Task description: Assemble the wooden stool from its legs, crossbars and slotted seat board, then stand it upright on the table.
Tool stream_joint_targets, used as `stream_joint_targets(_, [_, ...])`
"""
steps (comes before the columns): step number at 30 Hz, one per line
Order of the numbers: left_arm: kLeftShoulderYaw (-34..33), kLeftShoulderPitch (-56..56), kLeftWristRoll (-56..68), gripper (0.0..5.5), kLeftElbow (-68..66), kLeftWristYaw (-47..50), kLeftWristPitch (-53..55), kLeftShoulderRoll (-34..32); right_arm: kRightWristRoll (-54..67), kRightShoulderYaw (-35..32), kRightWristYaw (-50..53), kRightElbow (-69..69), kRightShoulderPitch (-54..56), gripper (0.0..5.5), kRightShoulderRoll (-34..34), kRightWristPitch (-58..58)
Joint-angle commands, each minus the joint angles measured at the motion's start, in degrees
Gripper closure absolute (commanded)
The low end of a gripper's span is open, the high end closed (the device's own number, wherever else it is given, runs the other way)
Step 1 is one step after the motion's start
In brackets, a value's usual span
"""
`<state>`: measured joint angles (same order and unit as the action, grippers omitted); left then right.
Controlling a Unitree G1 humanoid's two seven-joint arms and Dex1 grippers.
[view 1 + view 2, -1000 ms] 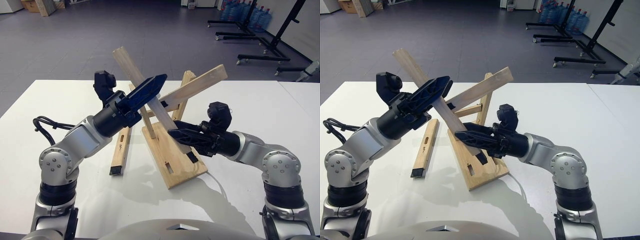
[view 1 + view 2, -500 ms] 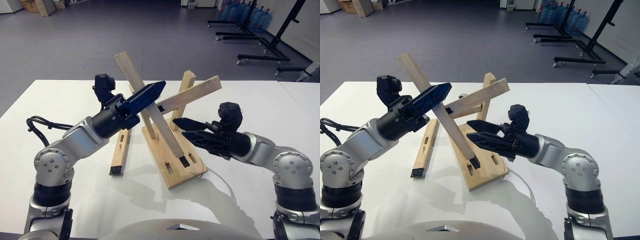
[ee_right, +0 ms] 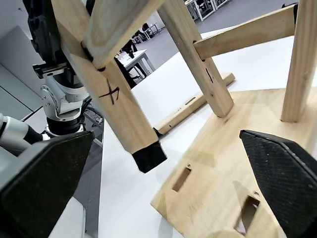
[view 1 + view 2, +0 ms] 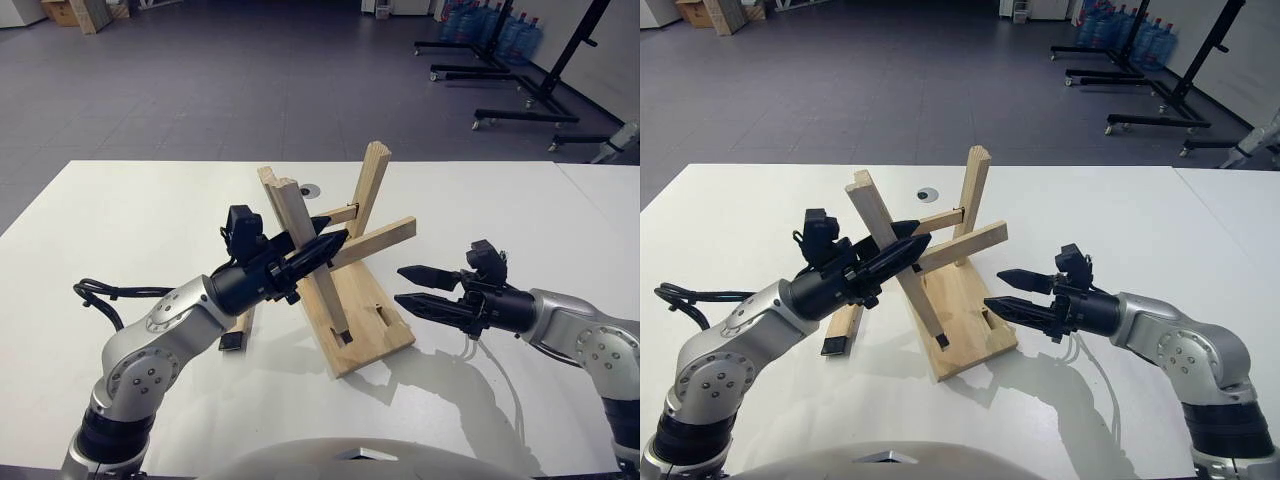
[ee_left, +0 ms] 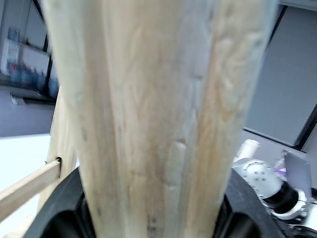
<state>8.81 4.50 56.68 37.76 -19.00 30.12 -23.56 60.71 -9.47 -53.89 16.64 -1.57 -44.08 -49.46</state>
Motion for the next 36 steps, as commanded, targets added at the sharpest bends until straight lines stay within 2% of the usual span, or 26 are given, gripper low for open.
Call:
stream_joint_targets(1, [4.1,0.8,-11.0,3.46,-6.8,-5.5,-4.8,1.2,-2.0,-0.7,-0.7,-1.2,-0.2,0.10,-0.4,0.2])
stream_joint_targets(5, [6.2,0.8,-16.6,3.46,-9.9,-9.7,-7.1,2.0,-2.5,-1.2,-0.6,-0.8,-0.9,0.10,0.3,0.1])
stream_joint_targets(14, [1.4,-2.2,-11.7,3.46,-2.6,-7.9,-2.6,2.6,-3.3,-0.4,-0.1,-0.6,-0.5,0.10,1.8,-0.2])
stream_joint_targets(20, [4.4,-5.8,-15.8,3.46,-3.1,-9.7,-3.9,2.9,-3.5,-0.8,-0.3,-0.5,-0.6,0.10,2.0,-0.5])
stream_joint_targets(26, [5.8,-4.1,-18.4,3.46,-5.6,-11.9,-5.2,4.8,-3.3,-1.5,-0.2,-0.2,-0.8,0.10,1.9,-0.8])
stream_joint_targets(36, [3.5,-1.9,-18.9,3.46,-4.7,-13.0,-4.2,3.7,-3.7,-0.6,-0.5,-0.7,0.0,0.10,2.5,-1.0])
